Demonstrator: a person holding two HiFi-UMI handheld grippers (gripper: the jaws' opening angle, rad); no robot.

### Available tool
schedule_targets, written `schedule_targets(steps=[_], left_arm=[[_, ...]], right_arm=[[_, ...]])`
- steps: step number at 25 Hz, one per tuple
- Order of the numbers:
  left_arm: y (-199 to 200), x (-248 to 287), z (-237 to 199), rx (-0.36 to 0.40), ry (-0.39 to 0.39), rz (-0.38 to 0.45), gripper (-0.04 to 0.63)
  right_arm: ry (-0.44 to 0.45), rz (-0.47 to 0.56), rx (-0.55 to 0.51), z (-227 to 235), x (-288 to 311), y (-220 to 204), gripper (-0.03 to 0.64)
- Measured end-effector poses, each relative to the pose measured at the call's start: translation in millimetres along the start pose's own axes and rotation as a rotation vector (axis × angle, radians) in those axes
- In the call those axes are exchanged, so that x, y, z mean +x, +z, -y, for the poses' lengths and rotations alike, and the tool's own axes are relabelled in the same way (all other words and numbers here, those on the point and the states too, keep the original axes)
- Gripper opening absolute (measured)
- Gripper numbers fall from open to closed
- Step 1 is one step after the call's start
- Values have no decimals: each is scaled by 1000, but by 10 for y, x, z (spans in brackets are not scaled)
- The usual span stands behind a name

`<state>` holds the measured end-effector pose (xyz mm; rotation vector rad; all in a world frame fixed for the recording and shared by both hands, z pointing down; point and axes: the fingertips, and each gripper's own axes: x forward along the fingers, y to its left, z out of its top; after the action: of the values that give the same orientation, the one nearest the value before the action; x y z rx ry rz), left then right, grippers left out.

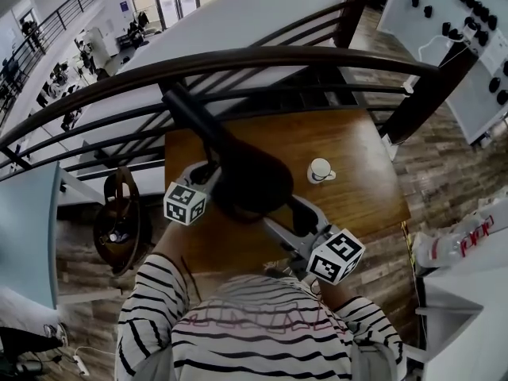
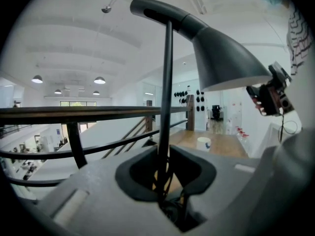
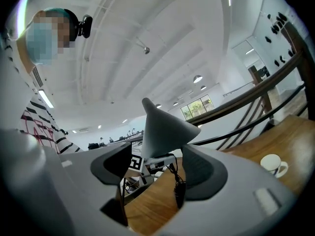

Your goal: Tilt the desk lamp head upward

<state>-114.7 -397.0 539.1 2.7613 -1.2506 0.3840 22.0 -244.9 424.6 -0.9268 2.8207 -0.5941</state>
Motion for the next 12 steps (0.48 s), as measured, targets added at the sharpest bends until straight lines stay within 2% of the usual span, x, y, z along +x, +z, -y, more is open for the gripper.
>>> schedule_targets(steps=[6,12], left_arm=[[-3,-41,1,-9,7,-7,75],[-37,-57,-7,37,28,-47,72]], right_arm=[[-23,60,-58,-167,-168,305,310],[-36,111,-176,-372,-288,690,301]])
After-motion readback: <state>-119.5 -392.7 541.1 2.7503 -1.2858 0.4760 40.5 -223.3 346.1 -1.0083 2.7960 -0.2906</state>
